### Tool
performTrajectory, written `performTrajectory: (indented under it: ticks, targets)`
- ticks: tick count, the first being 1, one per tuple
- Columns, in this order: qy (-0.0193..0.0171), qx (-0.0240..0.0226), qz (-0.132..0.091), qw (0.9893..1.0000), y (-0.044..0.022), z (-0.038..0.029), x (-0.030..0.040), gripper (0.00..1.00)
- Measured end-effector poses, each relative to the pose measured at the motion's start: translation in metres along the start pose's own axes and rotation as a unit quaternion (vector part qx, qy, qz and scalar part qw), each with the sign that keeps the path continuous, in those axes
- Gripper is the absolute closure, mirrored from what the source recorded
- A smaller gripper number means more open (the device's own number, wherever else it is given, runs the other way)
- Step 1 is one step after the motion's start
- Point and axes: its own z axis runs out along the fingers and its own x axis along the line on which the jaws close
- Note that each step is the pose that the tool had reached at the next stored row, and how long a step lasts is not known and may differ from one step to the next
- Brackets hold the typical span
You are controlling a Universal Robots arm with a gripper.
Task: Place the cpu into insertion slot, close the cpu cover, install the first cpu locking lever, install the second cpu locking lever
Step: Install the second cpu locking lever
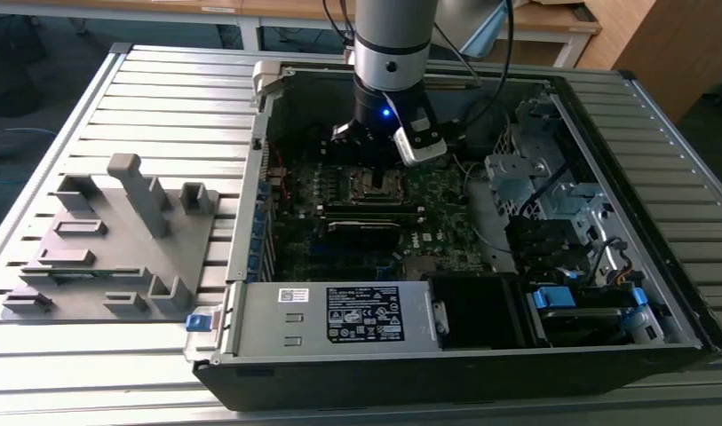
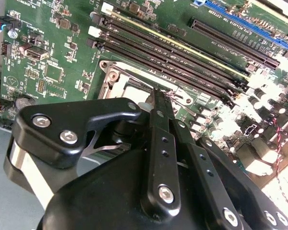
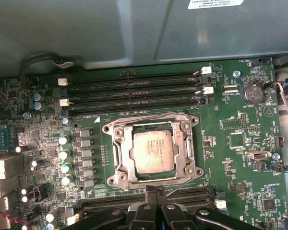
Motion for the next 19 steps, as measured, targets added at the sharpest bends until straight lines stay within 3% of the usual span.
performTrajectory:
  ticks: [4, 9, 15, 19]
  targets:
    - [0.0000, -0.0001, -0.002, 1.0000, 0.0000, 0.0003, 0.0001, 0.90]
    - [0.0004, 0.0001, -0.026, 0.9997, -0.0002, 0.0012, 0.0000, 0.90]
    - [0.0004, 0.0075, -0.046, 0.9989, -0.0009, 0.0016, 0.0005, 0.90]
    - [0.0004, 0.0080, -0.049, 0.9988, -0.0035, 0.0017, 0.0031, 0.90]
